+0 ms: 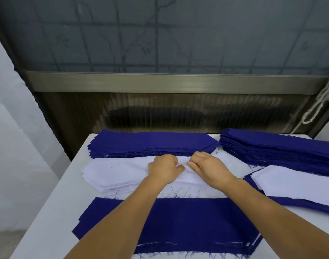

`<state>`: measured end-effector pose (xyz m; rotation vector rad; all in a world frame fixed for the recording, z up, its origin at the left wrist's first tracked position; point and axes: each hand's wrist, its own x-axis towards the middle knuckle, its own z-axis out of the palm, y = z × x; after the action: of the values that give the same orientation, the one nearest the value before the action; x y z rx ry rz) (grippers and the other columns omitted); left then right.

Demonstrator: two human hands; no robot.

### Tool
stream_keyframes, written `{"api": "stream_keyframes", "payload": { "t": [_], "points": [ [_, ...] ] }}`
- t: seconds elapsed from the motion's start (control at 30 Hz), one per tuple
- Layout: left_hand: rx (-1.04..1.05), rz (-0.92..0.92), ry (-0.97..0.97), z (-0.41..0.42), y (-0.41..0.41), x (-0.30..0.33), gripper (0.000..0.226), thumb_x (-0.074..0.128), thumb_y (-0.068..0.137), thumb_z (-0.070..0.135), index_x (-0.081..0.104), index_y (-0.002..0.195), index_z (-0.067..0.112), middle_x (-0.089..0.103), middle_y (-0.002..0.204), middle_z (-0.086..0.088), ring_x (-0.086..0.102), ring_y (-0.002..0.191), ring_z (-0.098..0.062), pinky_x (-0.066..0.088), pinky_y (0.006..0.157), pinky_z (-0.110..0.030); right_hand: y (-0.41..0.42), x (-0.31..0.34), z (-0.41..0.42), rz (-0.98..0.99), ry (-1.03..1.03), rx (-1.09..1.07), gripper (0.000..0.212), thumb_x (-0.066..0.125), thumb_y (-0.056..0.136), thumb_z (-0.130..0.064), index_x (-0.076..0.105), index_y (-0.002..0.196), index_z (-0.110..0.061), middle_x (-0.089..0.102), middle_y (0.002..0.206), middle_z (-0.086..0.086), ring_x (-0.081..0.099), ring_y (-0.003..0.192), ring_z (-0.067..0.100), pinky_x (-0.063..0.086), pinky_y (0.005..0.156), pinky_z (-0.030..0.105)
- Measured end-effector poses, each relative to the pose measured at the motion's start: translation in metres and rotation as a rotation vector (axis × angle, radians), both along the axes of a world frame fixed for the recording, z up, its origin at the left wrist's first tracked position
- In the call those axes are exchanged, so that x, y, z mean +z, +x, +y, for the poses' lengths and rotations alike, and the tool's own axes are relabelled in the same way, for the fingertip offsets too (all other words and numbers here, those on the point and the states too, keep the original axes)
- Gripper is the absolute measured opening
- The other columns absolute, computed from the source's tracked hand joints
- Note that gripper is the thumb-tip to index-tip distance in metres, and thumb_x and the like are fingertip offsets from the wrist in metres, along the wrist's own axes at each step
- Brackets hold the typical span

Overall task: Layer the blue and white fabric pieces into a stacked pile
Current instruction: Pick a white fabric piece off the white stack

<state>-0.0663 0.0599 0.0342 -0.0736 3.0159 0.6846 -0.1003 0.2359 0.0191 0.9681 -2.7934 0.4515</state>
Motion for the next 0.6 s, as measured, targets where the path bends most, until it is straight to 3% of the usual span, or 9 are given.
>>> {"api": "stream_keyframes", "payload": {
  "t": [0.1,0.17,0.27,0.37,0.5,0.6],
  "points": [
    [-0.059,0.079,-0.031,-0.003,0.006,-0.004,0.02,0.057,0.091,0.041,0.056,0.083,0.023,0.055,0.087,0.004,0.055,0.092,-0.021,0.047,0.077,-0.036,0.006,0.002,-0.002,-0.083,-0.011,0.02,0.032,0.052,0.091,-0.052,0.05,0.115,-0.03,0.054,0.105,-0.016,0.048,0.092,0.003,0.041,0.076,0.02],
    [-0.104,0.149,-0.044,-0.011,0.011,-0.007,0.012,0.056,0.091,0.032,0.061,0.097,0.022,0.055,0.096,0.004,0.052,0.096,-0.019,0.048,0.08,-0.035,0.007,0.003,-0.003,-0.057,0.065,-0.001,0.033,0.056,0.088,-0.043,0.043,0.117,-0.031,0.052,0.103,-0.016,0.046,0.089,0.004,0.038,0.072,0.019],
    [-0.097,0.235,-0.155,-0.037,0.021,-0.013,0.019,0.05,0.09,0.016,0.062,0.105,0.02,0.055,0.101,0.003,0.05,0.095,-0.018,0.046,0.081,-0.032,0.007,0.008,-0.002,-0.013,0.12,-0.064,0.019,0.055,0.09,-0.026,0.045,0.107,-0.027,0.053,0.097,-0.012,0.046,0.082,0.008,0.037,0.068,0.021],
    [0.012,0.236,-0.217,-0.084,0.036,-0.014,0.017,0.049,0.09,0.012,0.062,0.099,0.018,0.053,0.096,0.004,0.05,0.088,-0.015,0.047,0.076,-0.029,0.007,0.009,0.008,0.022,0.14,-0.076,0.003,0.049,0.095,-0.023,0.051,0.095,-0.025,0.057,0.092,-0.008,0.05,0.079,0.011,0.039,0.067,0.022],
    [0.165,0.204,-0.261,-0.15,0.061,-0.005,0.015,0.053,0.091,0.016,0.058,0.079,0.024,0.055,0.082,0.006,0.052,0.07,-0.009,0.037,0.061,-0.018,0.008,0.005,0.023,-0.016,0.071,-0.073,0.017,0.046,0.099,-0.025,0.062,0.099,-0.019,0.06,0.097,-0.004,0.054,0.087,0.013,0.047,0.076,0.025],
    [0.161,0.178,-0.302,-0.166,0.074,0.004,0.017,0.054,0.095,0.019,0.059,0.081,0.028,0.06,0.087,0.005,0.056,0.075,-0.011,0.042,0.07,-0.016,0.016,0.009,0.025,-0.041,0.016,-0.053,0.016,0.048,0.099,-0.025,0.063,0.098,-0.019,0.058,0.097,-0.007,0.053,0.087,0.011,0.046,0.078,0.023]
  ]
}}
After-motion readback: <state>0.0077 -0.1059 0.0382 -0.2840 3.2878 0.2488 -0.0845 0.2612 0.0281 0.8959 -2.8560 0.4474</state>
